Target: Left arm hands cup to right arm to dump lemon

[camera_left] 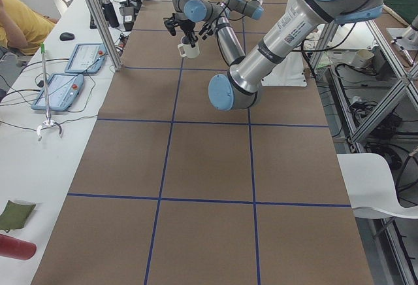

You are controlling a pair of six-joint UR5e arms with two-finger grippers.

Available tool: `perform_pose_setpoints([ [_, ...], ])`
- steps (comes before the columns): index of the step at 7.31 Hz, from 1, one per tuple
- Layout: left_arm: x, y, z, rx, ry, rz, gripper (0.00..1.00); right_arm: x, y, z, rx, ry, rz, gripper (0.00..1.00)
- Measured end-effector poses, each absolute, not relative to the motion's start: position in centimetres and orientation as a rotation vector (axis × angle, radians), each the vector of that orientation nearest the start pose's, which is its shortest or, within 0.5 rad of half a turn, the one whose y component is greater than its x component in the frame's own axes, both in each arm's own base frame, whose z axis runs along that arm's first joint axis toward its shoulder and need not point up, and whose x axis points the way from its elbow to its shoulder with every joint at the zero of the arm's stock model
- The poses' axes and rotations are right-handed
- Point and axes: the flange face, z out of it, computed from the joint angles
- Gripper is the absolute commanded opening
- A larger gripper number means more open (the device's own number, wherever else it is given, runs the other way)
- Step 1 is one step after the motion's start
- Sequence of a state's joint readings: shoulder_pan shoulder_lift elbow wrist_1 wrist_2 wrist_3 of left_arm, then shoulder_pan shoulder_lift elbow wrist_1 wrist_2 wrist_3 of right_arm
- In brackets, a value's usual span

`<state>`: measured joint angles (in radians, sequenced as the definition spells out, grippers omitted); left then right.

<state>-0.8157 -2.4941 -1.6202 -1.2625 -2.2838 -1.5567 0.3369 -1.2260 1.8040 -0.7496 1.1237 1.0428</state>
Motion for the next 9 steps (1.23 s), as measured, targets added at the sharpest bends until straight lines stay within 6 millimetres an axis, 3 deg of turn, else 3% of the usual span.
perform_pose_setpoints([
  [3,43.5,-55.9,5.2,-0.423,0.814,-0.58,0.0,-51.7,-31.3,24.2,1.05,-1.002,0.141,1.0],
  [6,45.2,-54.2,3.6,-0.47,0.789,-0.62,0.0,-52.4,-29.1,22.5,1.158,-0.945,0.246,1.0],
  [9,46.1,-52.7,1.7,-0.493,0.778,-0.63,0.0,-52.4,-28.2,20.9,1.227,-0.905,0.314,1.0],
])
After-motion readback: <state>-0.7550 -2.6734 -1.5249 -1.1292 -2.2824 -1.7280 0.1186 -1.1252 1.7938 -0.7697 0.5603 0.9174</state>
